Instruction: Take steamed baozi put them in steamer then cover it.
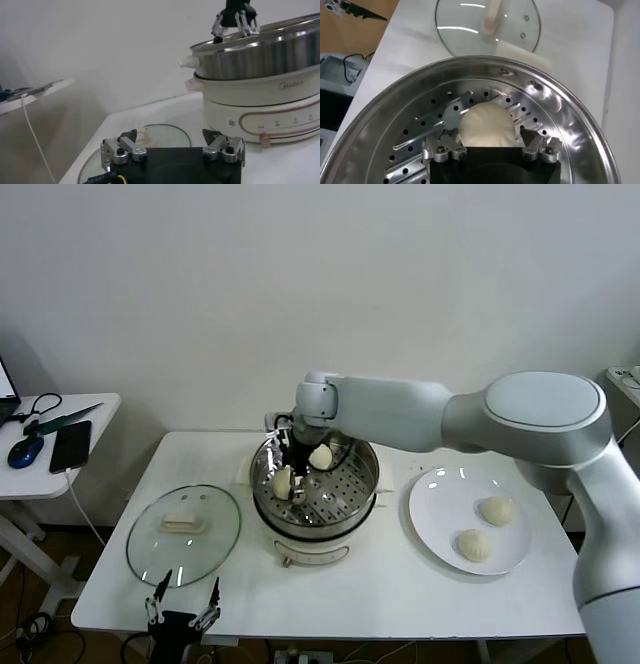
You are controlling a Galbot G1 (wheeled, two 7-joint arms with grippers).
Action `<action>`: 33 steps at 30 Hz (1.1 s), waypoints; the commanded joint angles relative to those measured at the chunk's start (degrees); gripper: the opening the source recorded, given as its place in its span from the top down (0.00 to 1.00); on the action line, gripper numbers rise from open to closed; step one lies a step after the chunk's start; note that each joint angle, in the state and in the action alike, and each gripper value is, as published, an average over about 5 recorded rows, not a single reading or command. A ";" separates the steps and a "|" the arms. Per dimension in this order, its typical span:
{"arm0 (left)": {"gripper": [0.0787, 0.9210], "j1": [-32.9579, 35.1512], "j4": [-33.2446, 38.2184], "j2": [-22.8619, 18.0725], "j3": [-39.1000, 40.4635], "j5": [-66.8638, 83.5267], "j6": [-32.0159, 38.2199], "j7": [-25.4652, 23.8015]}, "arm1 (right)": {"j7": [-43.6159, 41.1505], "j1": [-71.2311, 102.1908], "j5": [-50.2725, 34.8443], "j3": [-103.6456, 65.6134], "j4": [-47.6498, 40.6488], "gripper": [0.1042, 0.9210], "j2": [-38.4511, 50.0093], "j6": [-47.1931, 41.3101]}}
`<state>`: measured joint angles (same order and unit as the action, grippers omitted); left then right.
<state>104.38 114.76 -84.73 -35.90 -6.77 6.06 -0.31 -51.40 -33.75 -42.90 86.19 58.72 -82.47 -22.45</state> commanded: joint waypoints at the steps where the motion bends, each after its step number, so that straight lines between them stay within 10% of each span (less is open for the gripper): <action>1: 0.12 -0.02 0.05 0.08 0.00 -0.05 -0.09 0.04 | -2.22 -4.37 0.76 -0.38 2.69 0.12 4.18 1.18; 16: 0.12 -1.68 0.46 -0.93 -1.35 -0.28 -1.00 0.00 | -9.45 -11.69 13.25 -0.11 20.89 0.12 36.24 6.57; 33: 0.12 -1.56 1.73 -1.65 -1.83 -1.89 -2.46 0.13 | -11.92 24.92 38.39 -23.51 21.15 0.12 56.80 10.78</action>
<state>102.94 116.35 -86.23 -37.67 -8.42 3.81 -0.20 -62.30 -23.70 -14.65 72.86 78.63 -34.83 -13.15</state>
